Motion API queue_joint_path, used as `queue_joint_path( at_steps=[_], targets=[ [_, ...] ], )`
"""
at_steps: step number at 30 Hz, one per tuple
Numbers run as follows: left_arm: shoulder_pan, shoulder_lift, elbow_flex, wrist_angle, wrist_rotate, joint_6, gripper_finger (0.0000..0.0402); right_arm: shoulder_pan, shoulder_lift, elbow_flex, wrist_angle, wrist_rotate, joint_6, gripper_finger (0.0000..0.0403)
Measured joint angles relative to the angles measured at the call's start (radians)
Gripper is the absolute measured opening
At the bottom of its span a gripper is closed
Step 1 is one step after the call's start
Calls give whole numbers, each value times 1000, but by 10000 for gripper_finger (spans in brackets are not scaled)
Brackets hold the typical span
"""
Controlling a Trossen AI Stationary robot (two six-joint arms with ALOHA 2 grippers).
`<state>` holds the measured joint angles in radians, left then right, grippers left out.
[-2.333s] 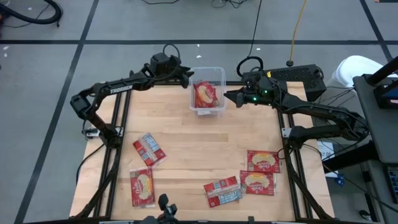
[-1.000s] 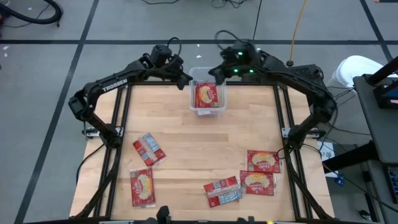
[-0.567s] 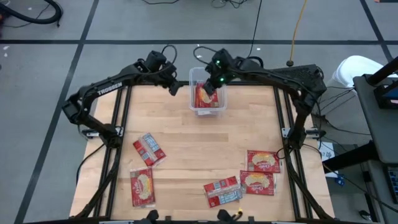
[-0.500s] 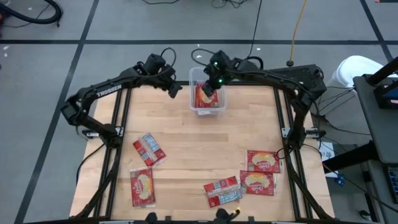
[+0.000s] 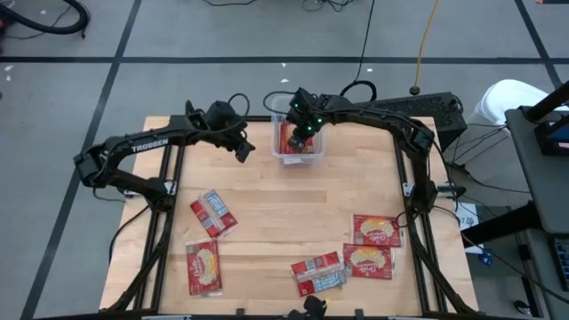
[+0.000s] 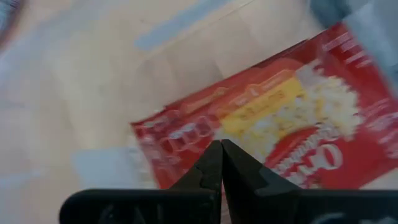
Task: Sort popcorn bags into baskets
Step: Put the red popcorn bag into the transparent container
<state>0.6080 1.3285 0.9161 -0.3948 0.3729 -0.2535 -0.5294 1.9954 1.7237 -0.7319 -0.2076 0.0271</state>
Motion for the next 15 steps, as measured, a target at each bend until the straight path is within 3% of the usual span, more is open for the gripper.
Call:
queue_joint_path(
  at_steps=[5, 15],
  targets=[
    [-25, 1, 0, 37, -14, -2, 5, 28, 0, 0, 2, 106, -100, 0],
    [-28, 1, 0, 84, -61, -14, 30, 61, 33, -1, 42, 103, -217, 0]
  ],
)
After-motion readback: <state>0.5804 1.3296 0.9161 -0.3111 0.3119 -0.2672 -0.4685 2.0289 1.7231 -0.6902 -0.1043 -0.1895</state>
